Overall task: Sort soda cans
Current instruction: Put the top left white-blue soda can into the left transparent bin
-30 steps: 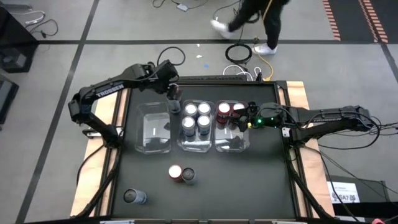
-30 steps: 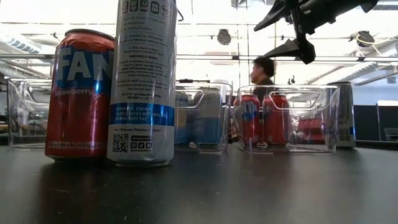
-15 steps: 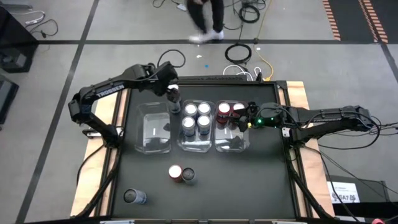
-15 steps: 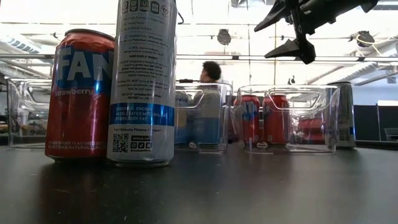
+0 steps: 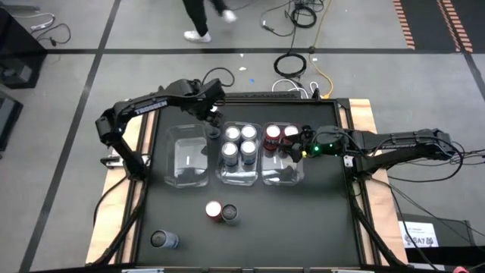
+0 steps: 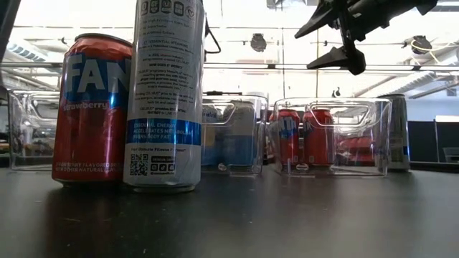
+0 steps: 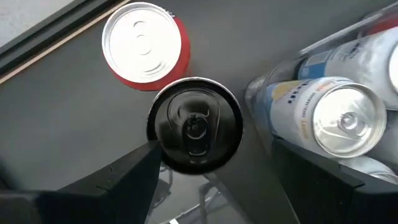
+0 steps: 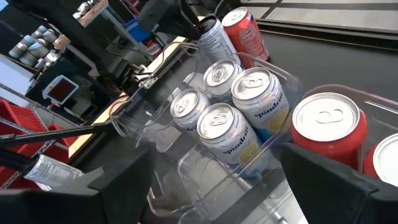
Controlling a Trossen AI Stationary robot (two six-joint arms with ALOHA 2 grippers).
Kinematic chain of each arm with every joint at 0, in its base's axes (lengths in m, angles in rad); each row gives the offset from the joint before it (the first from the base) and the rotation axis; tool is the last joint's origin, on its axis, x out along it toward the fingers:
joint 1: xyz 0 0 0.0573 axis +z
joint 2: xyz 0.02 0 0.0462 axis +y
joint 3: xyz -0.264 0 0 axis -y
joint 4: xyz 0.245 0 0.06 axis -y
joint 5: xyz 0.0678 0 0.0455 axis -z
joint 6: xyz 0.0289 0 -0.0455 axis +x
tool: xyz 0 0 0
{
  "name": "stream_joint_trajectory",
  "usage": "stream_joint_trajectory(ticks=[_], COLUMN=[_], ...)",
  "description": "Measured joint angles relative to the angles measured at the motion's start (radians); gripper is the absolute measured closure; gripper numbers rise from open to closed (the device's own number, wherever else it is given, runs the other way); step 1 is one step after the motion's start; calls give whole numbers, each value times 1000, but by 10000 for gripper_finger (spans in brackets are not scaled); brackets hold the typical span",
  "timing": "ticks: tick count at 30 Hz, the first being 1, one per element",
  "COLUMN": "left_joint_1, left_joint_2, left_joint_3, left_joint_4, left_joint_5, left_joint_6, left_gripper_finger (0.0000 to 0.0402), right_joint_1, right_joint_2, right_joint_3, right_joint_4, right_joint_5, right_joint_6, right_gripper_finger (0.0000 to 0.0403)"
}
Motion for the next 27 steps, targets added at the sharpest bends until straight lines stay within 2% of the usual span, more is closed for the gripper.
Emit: stream_joint_trajectory(ticks=[10, 27], left_joint_1=[3, 3], left_joint_2=[19, 14], left_joint_3=[0, 22], left_joint_4=[0, 0], left_joint_5=[-23, -1], left_joint_6=[0, 0], left_gripper_finger=[87, 87], right_joint_1=[0, 0], right_joint_2=[0, 0], right_joint_3=[0, 0], right_joint_4=[-21, -20], right_joint_5=[-4, -3], right_joint_6=[0, 0], right_gripper_finger=[67, 67])
